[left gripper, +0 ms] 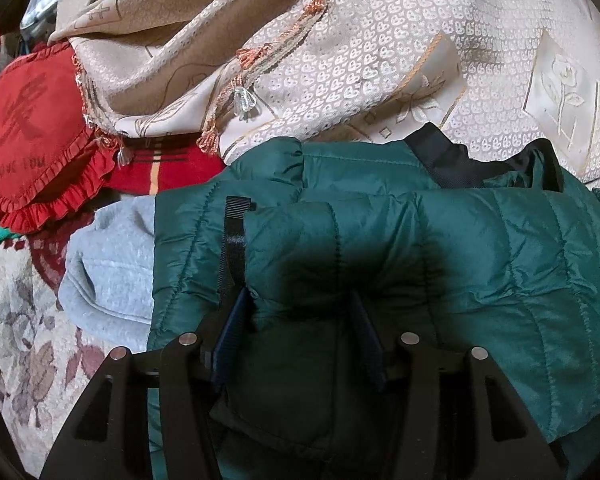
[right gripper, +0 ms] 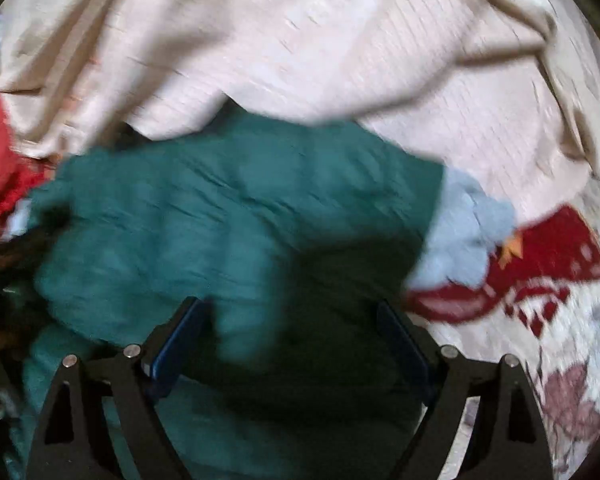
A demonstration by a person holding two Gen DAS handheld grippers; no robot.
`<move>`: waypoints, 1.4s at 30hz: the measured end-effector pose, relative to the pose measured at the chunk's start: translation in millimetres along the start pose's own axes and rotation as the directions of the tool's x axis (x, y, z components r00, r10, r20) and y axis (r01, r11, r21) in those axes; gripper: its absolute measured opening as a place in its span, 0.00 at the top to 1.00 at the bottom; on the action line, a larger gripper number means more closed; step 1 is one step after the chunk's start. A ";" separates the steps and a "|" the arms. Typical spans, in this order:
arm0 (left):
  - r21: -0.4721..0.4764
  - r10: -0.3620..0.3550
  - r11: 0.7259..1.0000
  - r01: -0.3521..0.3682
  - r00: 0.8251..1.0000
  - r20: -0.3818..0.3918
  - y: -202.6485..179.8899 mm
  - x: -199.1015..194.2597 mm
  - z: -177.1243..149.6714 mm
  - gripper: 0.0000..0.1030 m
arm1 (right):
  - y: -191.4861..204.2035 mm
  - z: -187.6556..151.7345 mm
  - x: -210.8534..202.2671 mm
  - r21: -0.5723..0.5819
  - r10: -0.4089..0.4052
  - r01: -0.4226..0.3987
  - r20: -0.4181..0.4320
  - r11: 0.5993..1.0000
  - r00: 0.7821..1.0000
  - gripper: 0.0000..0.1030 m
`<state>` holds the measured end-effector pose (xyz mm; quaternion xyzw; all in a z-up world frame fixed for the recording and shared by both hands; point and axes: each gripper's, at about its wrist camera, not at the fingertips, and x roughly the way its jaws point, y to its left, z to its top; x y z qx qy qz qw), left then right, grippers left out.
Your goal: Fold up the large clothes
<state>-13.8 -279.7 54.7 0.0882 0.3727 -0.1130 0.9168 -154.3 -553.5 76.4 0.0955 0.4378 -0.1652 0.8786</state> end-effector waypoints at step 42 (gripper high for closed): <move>-0.047 -0.072 0.996 0.071 0.997 -0.034 54.0 -140.8 -81.3 0.64 | -6.1 -96.4 -75.9 0.041 0.073 -0.070 -0.072 0.997 0.995 0.08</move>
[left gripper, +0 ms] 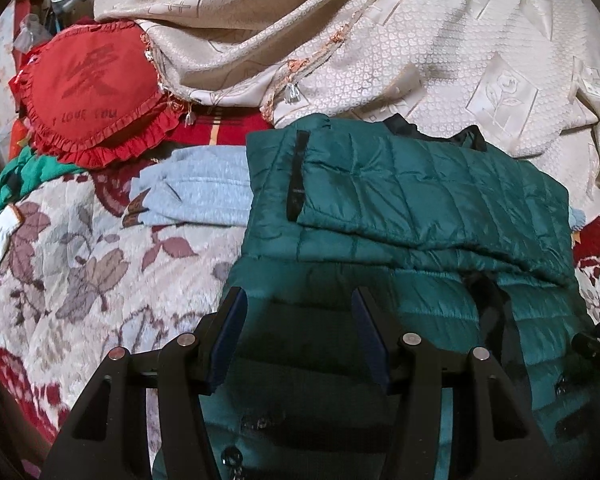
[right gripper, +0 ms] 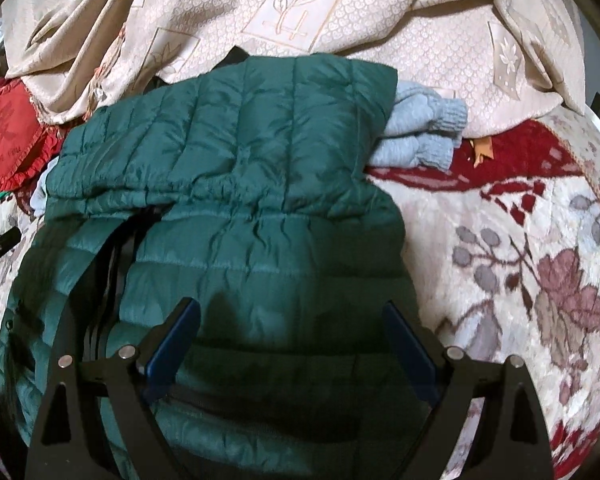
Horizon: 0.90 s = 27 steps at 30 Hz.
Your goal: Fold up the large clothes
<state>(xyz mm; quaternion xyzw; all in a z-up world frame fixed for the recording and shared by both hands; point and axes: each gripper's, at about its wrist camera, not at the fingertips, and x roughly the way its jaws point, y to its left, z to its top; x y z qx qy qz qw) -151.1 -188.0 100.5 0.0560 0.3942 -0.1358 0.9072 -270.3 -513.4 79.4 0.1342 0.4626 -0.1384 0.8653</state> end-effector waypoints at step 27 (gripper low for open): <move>-0.010 0.026 1.000 -0.026 0.998 -0.058 38.4 -49.0 -66.0 0.64 | 7.9 -77.5 -39.3 -0.032 0.050 -0.052 -0.053 0.998 0.997 0.08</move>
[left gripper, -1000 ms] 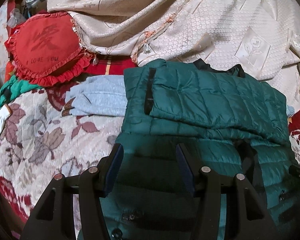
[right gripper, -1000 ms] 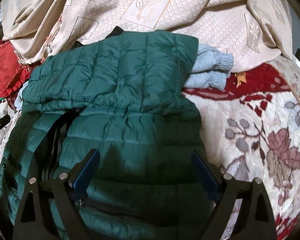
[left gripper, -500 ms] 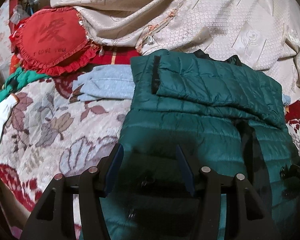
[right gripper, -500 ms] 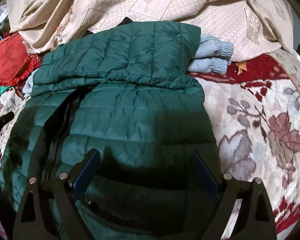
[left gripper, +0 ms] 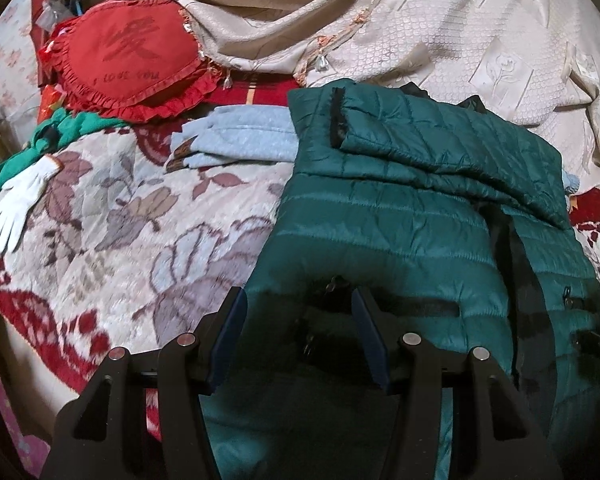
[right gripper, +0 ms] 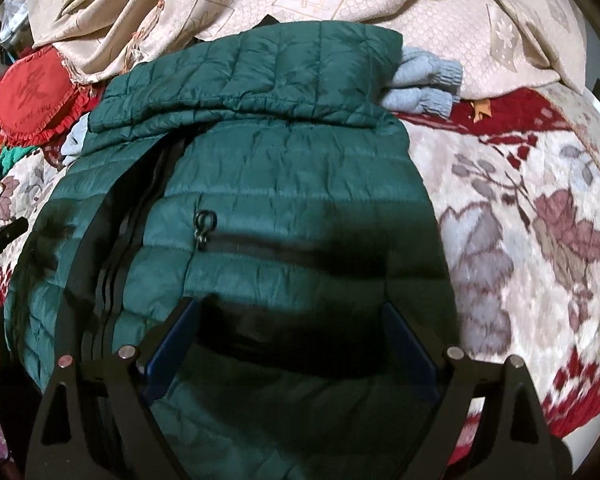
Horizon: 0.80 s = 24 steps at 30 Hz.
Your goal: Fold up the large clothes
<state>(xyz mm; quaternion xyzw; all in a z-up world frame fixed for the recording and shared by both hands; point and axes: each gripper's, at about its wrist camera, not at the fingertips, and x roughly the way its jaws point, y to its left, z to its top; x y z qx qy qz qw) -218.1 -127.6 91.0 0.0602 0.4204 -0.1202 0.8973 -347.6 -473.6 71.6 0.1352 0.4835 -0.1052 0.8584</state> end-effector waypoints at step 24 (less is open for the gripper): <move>-0.012 0.011 1.000 -0.012 0.999 -0.036 22.6 -20.7 -41.7 0.64 | -15.6 -37.3 -32.9 0.007 -0.013 0.013 -0.025 1.000 1.000 0.08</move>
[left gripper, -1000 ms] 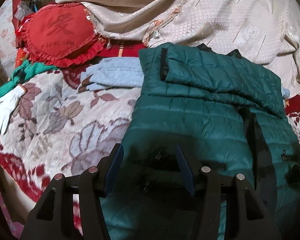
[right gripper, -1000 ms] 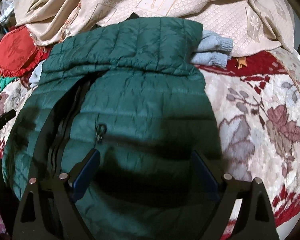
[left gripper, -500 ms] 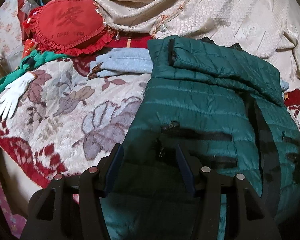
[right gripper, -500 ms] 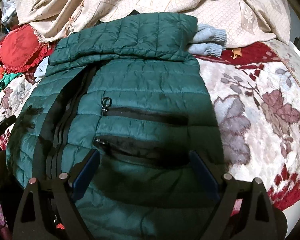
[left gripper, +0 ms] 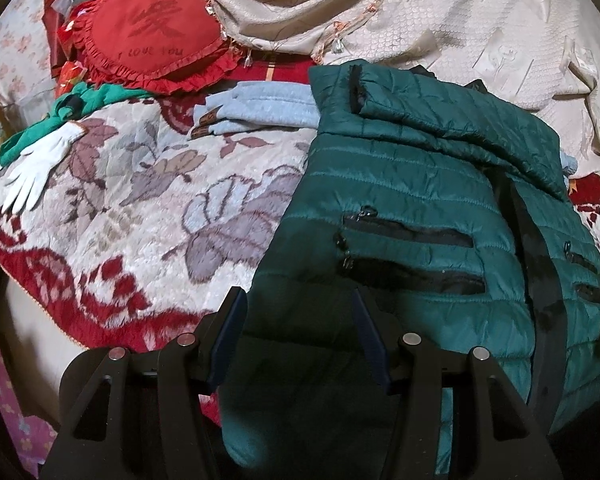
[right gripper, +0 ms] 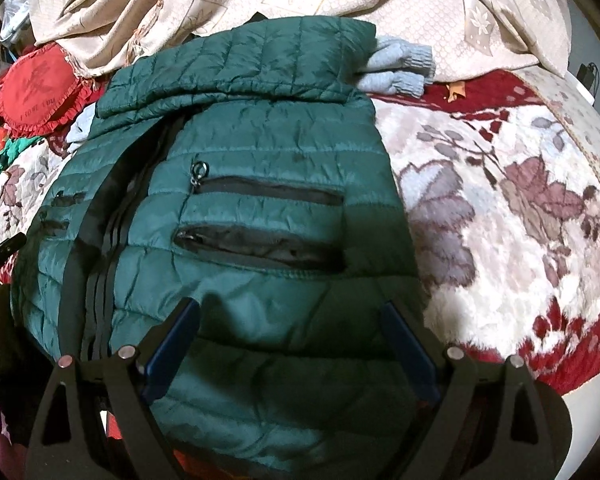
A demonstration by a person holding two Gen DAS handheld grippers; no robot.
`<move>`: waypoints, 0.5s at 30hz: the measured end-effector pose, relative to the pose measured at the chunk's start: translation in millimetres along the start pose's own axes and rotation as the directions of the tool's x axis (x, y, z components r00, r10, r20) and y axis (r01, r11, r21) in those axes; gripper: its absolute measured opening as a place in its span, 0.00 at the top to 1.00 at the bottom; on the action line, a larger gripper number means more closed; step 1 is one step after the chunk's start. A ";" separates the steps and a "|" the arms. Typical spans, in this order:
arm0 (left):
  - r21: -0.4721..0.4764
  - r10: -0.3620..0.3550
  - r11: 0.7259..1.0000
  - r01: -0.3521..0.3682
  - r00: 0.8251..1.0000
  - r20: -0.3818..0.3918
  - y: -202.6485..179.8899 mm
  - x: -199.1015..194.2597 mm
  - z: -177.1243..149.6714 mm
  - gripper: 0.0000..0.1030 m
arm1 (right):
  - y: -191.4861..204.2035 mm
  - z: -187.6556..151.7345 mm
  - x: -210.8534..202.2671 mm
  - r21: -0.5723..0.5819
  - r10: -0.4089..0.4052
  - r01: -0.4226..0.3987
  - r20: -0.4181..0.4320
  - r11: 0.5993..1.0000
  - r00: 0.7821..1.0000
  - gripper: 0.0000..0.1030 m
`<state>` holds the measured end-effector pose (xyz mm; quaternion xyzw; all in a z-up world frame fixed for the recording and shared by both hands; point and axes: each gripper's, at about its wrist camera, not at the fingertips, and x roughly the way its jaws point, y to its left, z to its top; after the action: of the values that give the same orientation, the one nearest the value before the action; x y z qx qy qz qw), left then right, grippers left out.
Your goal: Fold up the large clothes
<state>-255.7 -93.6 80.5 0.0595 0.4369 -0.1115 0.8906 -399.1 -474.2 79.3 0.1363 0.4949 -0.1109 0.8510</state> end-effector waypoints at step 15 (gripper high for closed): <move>-0.040 -0.022 0.999 0.021 0.999 -0.040 8.1 2.7 -12.5 0.64 | -11.7 -9.6 4.5 0.037 0.021 -0.020 -0.021 0.999 1.000 0.06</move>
<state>-261.6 -83.6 70.8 0.0391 0.4575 -0.1111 0.8813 -408.6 -482.2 69.4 0.1581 0.5004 -0.1100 0.8441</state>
